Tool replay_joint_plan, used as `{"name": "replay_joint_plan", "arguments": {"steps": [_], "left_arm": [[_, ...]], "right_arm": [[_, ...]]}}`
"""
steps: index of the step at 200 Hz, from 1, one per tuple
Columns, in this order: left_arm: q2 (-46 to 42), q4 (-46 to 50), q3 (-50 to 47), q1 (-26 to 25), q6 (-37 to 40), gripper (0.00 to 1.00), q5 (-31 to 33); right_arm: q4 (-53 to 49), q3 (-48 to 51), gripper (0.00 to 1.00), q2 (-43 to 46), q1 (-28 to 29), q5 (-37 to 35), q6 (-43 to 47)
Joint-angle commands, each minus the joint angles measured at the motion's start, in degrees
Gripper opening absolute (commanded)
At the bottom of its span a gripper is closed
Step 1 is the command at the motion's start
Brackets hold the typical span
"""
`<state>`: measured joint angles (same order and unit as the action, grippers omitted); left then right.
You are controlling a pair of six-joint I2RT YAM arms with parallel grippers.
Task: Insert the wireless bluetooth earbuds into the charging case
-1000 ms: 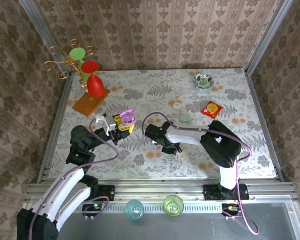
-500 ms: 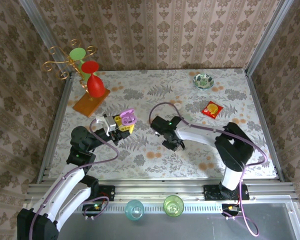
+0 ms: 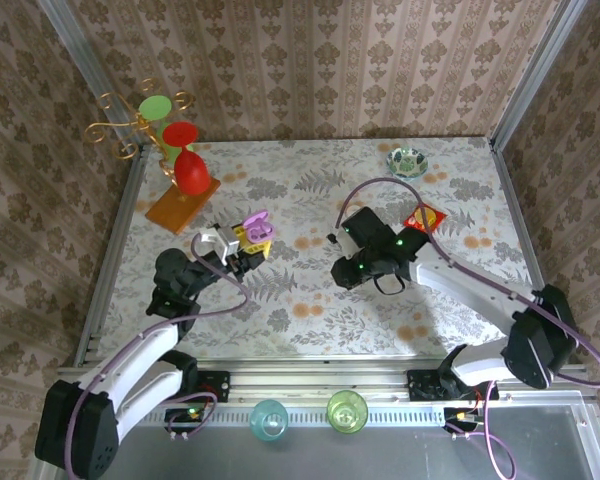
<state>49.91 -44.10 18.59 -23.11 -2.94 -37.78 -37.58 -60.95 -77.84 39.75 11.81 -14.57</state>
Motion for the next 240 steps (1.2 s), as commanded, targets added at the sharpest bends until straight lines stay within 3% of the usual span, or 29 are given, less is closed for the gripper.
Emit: {"name": "replay_joint_plan", "arguments": {"steps": [1, 36, 116, 240], "left_arm": [[1.5, -6.6, -0.9, -0.9, 2.3, 0.23, 2.4], [4.5, -8.5, -1.0, -2.5, 4.9, 0.23, 2.6], [9.9, -11.0, -0.2, -6.2, 7.7, 0.23, 3.4], [12.0, -13.3, -0.8, -6.9, 7.7, 0.22, 3.4]], "right_arm": [[3.0, -3.1, 0.15, 2.5, -0.1, 9.1, -5.1], [8.9, -7.1, 0.15, 3.2, 0.9, 14.6, -9.6], [11.8, -19.6, 0.15, -5.1, 5.9, 14.2, -11.7], [13.9, -22.3, 0.15, -9.6, 7.1, 9.6, -13.0]]}}
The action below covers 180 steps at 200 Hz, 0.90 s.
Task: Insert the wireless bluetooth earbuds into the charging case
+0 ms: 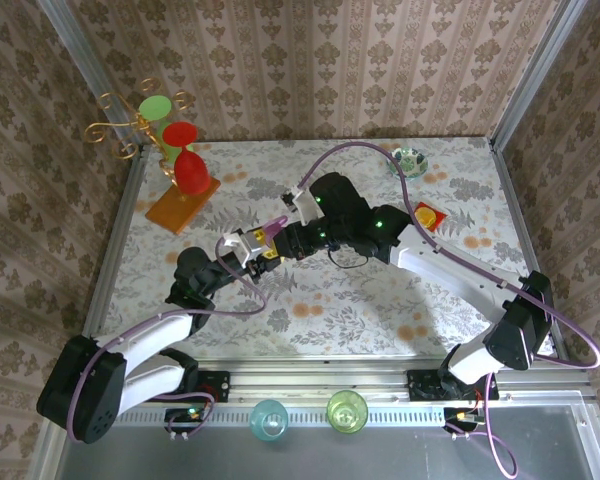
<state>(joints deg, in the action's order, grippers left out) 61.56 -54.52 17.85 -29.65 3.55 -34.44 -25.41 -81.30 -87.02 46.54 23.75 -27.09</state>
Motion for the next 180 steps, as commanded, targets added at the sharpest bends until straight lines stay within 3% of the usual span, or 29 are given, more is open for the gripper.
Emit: {"name": "replay_joint_plan", "arguments": {"steps": [1, 117, 180], "left_arm": [[0.3, -2.9, -0.1, -0.3, 1.2, 0.22, 0.0], [0.2, -4.6, -0.1, -0.4, -0.4, 0.22, 0.2], [0.2, -4.7, -0.2, -0.4, -0.5, 0.22, 0.4]], "right_arm": [[1.8, -1.9, 0.15, -0.4, 0.4, -2.4, -0.4], [-0.3, -3.1, 0.15, -3.7, 0.5, -3.5, -1.6], [-2.1, -3.5, 0.23, -3.2, 0.5, -5.3, -2.4]]}}
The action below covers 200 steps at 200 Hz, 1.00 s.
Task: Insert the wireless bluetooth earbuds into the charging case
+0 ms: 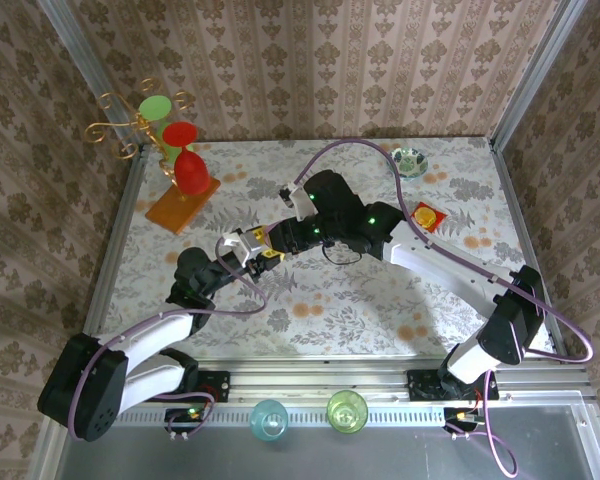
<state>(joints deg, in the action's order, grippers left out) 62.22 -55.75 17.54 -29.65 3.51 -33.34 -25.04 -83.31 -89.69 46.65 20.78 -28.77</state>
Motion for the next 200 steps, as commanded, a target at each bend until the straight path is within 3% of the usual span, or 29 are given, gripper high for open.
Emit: {"name": "replay_joint_plan", "arguments": {"steps": [1, 200], "left_arm": [[-0.4, -3.5, 0.1, -0.4, -0.4, 0.22, -0.7], [-0.6, -3.4, -0.3, -0.2, 0.0, 0.22, 0.3]], "right_arm": [[-2.5, -1.6, 0.23, -0.4, 0.4, -2.3, -0.7], [-0.9, 0.7, 0.38, 5.6, -0.4, 0.1, 1.4]]}}
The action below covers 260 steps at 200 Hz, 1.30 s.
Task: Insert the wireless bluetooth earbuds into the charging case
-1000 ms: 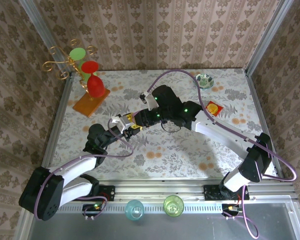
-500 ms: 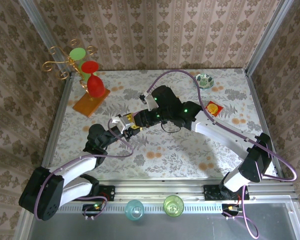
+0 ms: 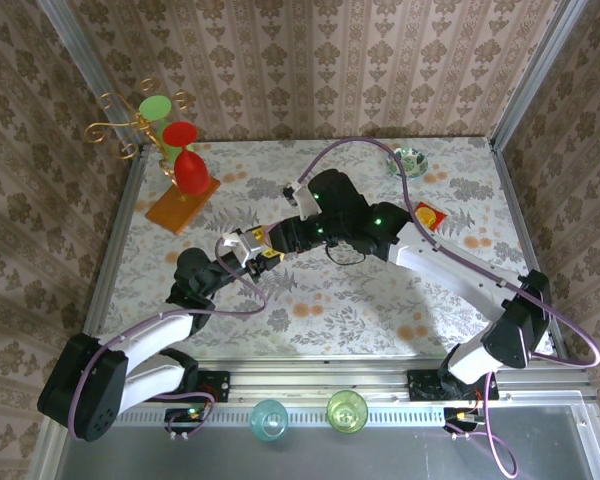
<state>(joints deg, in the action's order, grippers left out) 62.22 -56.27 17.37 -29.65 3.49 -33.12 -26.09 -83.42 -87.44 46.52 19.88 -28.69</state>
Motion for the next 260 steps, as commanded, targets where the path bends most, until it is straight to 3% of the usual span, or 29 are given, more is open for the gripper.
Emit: {"name": "replay_joint_plan", "arguments": {"steps": [1, 39, 63, 87, 122, 164, 218, 260], "left_arm": [[-0.6, -2.9, -0.1, -0.2, 0.0, 0.22, 0.0], [-1.1, -2.2, -0.5, 0.5, 0.3, 0.22, -0.8], [-2.0, -0.7, -0.5, 0.6, 1.4, 0.22, -1.8], [-3.1, 0.6, -0.2, 0.6, 1.2, 0.22, -1.9], [-4.4, 2.1, 0.5, 0.6, 0.3, 0.22, -2.3], [-4.1, 0.2, 0.7, 0.6, -2.8, 0.22, 0.1], [-2.0, -7.9, 0.5, 0.6, -8.2, 0.22, 2.4], [-0.8, -11.1, 1.3, 0.1, -10.2, 0.22, 1.1]], "right_arm": [[0.2, 0.8, 0.39, 3.5, -0.2, 1.1, 1.4], [0.9, 2.7, 0.48, 10.0, -0.3, 0.8, 4.3], [0.6, 2.4, 0.69, 11.3, -1.8, -4.4, 4.4], [-1.7, -0.2, 0.78, 8.3, -3.4, -7.2, 4.1], [-3.4, -2.2, 0.78, 3.1, -3.5, -7.0, 4.5], [-1.6, 0.2, 0.76, 1.0, -3.7, -0.7, 2.9], [12.0, 8.1, 0.72, 0.7, -6.0, 14.7, -10.9], [25.2, 13.4, 0.68, 0.1, -7.9, 20.8, -21.8]]}}
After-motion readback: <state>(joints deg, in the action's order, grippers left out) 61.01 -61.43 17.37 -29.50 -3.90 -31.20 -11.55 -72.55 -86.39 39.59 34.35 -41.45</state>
